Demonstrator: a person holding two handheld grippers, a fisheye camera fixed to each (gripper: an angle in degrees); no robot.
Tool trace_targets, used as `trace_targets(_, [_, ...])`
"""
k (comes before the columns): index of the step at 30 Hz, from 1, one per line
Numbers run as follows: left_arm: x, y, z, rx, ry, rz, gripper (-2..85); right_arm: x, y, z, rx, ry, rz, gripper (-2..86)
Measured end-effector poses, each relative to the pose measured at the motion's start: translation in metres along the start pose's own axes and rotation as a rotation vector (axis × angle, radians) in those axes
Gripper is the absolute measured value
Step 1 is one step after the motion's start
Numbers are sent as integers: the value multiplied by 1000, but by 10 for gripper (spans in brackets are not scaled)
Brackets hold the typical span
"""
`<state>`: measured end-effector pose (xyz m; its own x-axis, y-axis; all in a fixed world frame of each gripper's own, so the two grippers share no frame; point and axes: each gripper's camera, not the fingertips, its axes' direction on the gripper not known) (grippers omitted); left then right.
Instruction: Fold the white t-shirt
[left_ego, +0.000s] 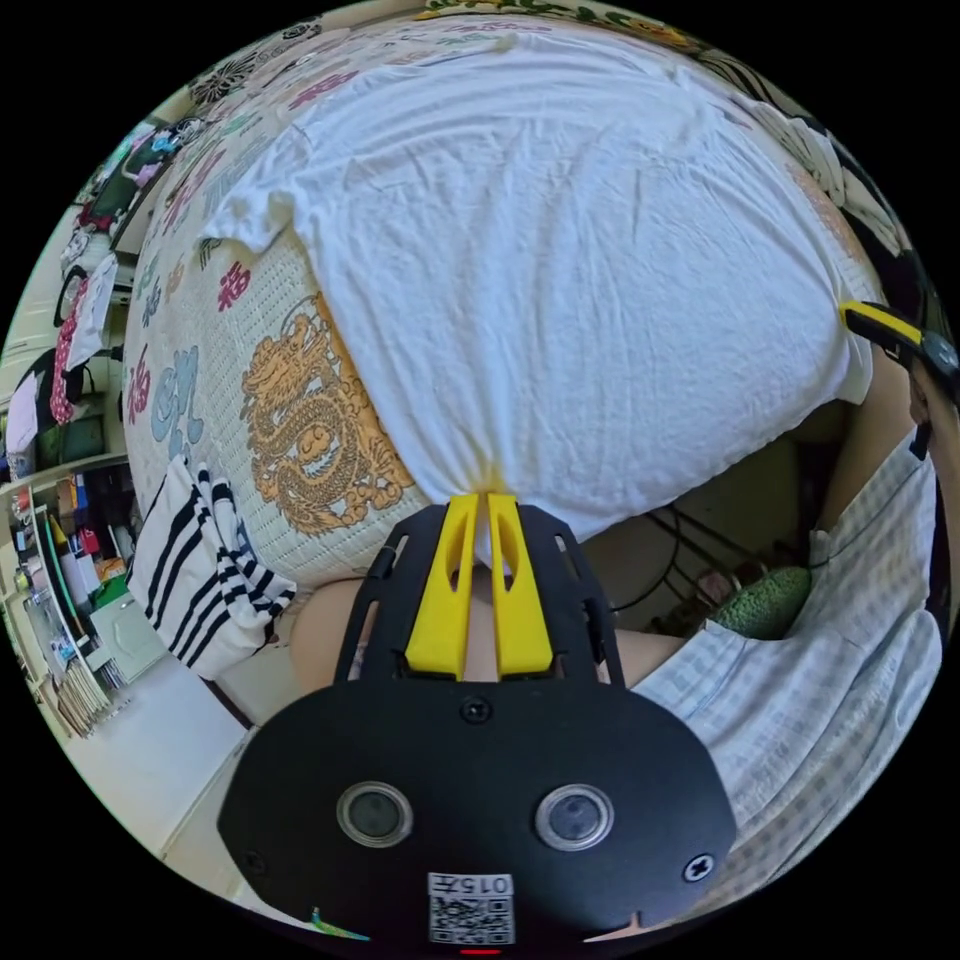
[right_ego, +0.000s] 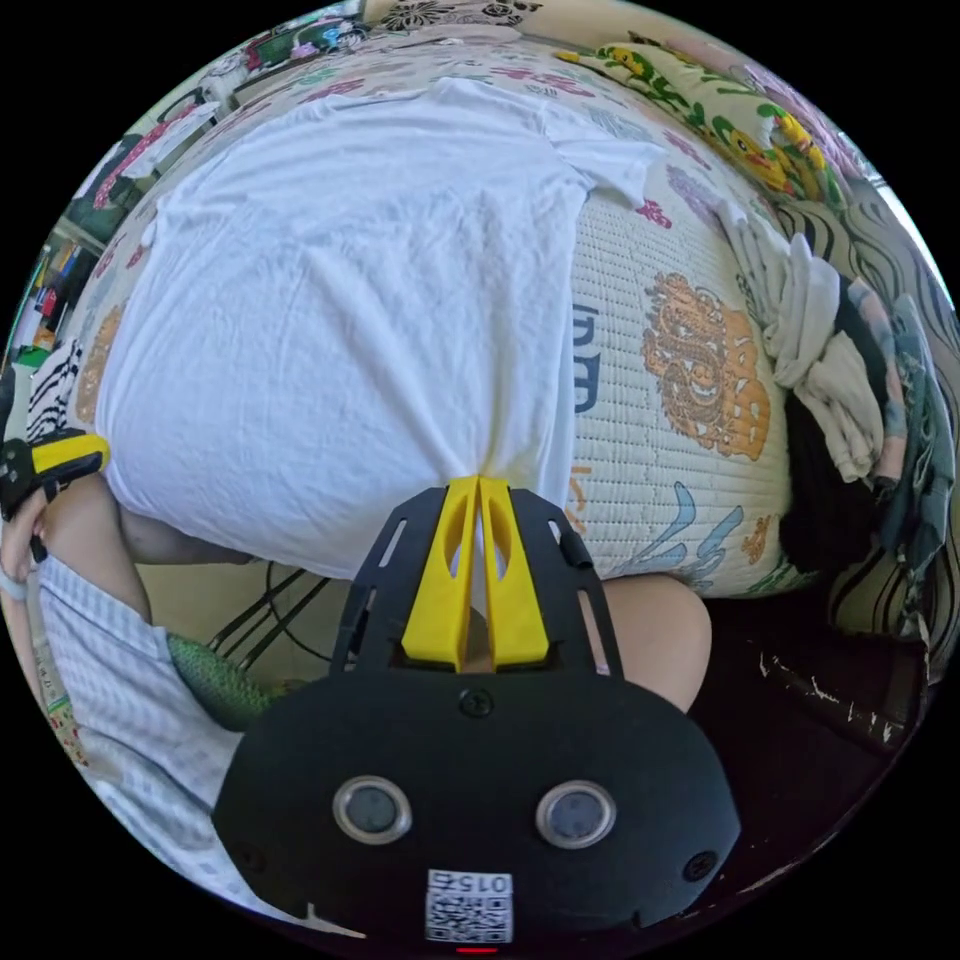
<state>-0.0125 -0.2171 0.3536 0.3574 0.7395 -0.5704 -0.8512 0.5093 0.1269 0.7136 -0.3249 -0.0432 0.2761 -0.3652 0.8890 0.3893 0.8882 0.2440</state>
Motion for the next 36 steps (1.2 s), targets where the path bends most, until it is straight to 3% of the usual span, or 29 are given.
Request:
trace_targets(4, [14,0,10,-30,-34,66,-1,-5,6,1,26,13,19,-10])
trace_targets(7, [29,-5,18,-87,-77,232,-1,-6,6,1,14,16,-1,-10])
trace_targets(11, [25,-12,30,-154,-17,175,-1,-3,6,4,-11,12,4,-9])
trace_targets(17, [17,11,35,-93,46,157,-1,10,12,7,-13,-10,4,-10])
trace_targets(20, [-3,32,16,9,178,93,-1,33,21,-7,42,-62,-48,-10])
trace_targets(24, [-21,36,-41,267,353,68,3,112,25,-36,205,-174,137,-9])
trace_targets(30, [18,-70,-152,538,295,230,37,189,-7,-44,364,-295,281,8])
trace_targets(36, [91,-196,-189,530,268,418,39,229,-48,-12,378,-426,324,35])
